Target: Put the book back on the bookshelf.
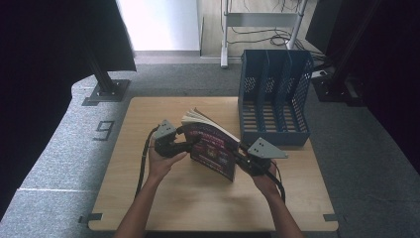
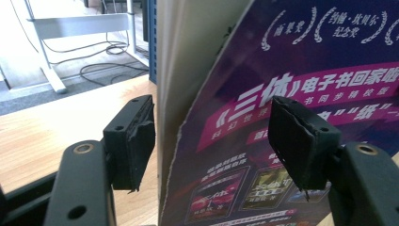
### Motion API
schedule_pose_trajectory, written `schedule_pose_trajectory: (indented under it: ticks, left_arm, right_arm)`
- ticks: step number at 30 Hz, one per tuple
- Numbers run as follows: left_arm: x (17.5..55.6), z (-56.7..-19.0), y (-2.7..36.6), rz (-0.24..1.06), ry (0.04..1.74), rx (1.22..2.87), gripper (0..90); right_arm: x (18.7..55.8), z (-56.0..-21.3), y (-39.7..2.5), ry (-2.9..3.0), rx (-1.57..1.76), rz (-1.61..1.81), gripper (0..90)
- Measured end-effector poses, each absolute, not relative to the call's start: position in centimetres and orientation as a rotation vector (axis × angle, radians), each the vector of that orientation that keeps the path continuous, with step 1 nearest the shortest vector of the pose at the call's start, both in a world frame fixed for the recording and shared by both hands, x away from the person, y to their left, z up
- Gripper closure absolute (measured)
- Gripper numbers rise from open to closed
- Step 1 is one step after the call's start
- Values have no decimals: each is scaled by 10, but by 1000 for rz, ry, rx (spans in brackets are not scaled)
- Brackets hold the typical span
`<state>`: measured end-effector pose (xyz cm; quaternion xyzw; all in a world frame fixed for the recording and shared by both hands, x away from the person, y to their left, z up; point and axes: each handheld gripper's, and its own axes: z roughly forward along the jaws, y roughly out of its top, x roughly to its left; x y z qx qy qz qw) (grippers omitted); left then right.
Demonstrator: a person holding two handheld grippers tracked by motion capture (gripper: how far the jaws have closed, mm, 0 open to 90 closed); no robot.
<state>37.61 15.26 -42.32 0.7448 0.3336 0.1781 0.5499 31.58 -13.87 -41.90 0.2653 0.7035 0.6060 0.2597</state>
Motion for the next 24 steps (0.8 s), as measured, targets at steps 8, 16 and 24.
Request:
schedule_pose_trajectory:
  ticks: [8,16,24]
  left_arm:
    - [376,-423,151,411,790,1763,333]
    - [375,-422,152,405,793,1763,340]
    - [375,-421,153,406,793,1765,342]
  right_arm:
    - [319,-421,-133,1938,698,1618,696]
    - [330,-422,-123,1953,712,1606,709]
    - [336,-422,-115,1966,714,1589,731]
